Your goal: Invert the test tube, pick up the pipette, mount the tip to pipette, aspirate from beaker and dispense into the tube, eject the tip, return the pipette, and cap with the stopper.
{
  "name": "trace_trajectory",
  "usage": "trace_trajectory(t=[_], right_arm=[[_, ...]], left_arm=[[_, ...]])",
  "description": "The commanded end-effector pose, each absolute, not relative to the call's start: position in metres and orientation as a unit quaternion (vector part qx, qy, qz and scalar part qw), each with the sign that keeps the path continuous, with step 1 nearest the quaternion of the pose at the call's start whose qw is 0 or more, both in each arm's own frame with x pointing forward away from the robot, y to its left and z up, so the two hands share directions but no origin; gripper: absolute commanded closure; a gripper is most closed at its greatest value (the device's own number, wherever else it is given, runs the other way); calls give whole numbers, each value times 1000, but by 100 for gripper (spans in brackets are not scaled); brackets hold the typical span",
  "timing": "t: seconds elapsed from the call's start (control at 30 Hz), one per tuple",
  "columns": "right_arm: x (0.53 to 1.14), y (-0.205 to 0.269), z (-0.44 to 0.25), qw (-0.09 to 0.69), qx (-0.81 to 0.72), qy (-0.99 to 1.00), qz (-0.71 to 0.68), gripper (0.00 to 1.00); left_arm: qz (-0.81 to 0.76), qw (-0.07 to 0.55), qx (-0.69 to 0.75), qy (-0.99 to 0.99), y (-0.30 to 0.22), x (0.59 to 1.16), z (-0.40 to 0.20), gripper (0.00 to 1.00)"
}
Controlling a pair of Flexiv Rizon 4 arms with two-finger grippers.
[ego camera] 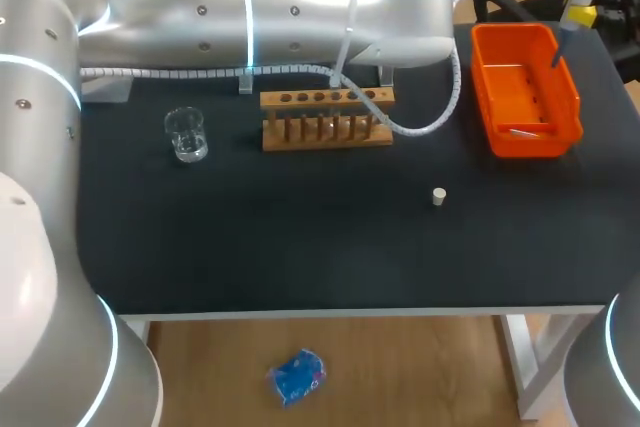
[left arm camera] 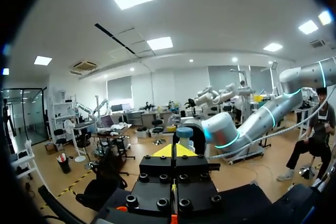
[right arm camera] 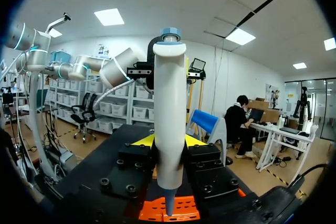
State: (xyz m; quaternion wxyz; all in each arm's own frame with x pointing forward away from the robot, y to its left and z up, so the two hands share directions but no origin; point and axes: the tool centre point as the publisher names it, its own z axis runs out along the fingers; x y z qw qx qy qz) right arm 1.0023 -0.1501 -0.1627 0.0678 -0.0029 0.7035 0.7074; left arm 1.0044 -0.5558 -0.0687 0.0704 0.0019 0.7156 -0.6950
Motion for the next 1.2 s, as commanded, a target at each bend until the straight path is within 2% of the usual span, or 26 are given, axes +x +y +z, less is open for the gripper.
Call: trace_trajectory(t=[0.03,0.07,0.1,0.13,0.17,0.47,0.73,1.2], right_arm=[[1003,-151,-160,66,-5,704,707,100],[1003,-151,-160,66,-5,704,707,100],[1003,-151,-160,66,-5,704,707,100],[1003,-151,-160,66,-5,704,707,100],[1003,-151,-160,66,-5,704,707,100],[1003,-151,-160,66,-5,704,707,100],[1003,-151,-160,66,-5,704,707,100],[1003,-151,-160,66,-5,704,707,100]], left_arm=[[-698,77,6,711,-546,1002,-58,100],[-699,79,7,711,-545,1002,-55,100],[-699,80,8,711,-542,1002,-52,58],[-701,82,11,708,-540,1002,-49,25],[-705,82,12,704,-538,1001,-45,0],[-672,101,-1,733,-506,984,-32,0],[-643,95,-74,756,-465,955,-36,0],[-643,95,-74,756,-465,955,-36,0]])
